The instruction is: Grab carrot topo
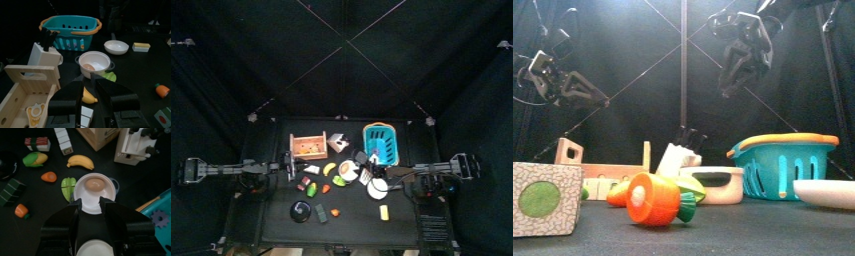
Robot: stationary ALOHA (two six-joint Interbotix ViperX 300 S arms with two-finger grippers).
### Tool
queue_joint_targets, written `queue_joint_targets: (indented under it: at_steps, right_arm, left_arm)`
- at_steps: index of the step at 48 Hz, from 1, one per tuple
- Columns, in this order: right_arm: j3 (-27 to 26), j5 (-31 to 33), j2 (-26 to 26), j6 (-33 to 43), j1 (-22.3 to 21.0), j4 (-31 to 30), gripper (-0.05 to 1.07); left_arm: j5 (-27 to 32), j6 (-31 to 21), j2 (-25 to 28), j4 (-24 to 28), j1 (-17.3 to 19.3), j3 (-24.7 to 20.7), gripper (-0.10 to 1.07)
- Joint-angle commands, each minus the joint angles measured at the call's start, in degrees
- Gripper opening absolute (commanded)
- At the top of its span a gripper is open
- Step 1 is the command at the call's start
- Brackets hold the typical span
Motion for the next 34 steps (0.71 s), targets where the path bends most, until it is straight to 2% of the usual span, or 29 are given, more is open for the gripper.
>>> queue_joint_targets:
  at_steps: [1,10,17,22,29,34]
  right_arm:
    - [3.7,-7.4,-4.7,0.0,0.1,0.0,0.74]
    - [13.4,-24.0,-10.2,0.0,0.3,-0.3,0.74]
    - [17.8,-31.9,-10.8,-0.4,-0.1,-0.4,0.74]
    - [19.9,-34.5,-9.8,-0.6,-0.1,-0.8,0.74]
    - [21.0,-34.5,-7.9,-0.7,0.2,-1.2,0.74]
    - [21.3,-34.6,-7.0,-0.8,0.3,-2.2,0.74]
  left_arm:
    - [-0.5,-0.1,0.0,0.0,-0.2,-1.1,0.63]
    - [-0.5,-0.3,-0.1,-0.1,-0.3,-0.8,0.63]
    - [-0.6,-0.3,-0.1,-0.2,-2.1,-0.1,0.63]
    - [-0.7,-0.3,-0.1,-0.1,-4.7,-0.4,0.63]
    - [-1.1,-0.4,-0.1,-0.4,-9.1,-0.4,0.63]
    - [-1.2,-0.4,-0.1,-1.4,-10.9,-0.6,0.63]
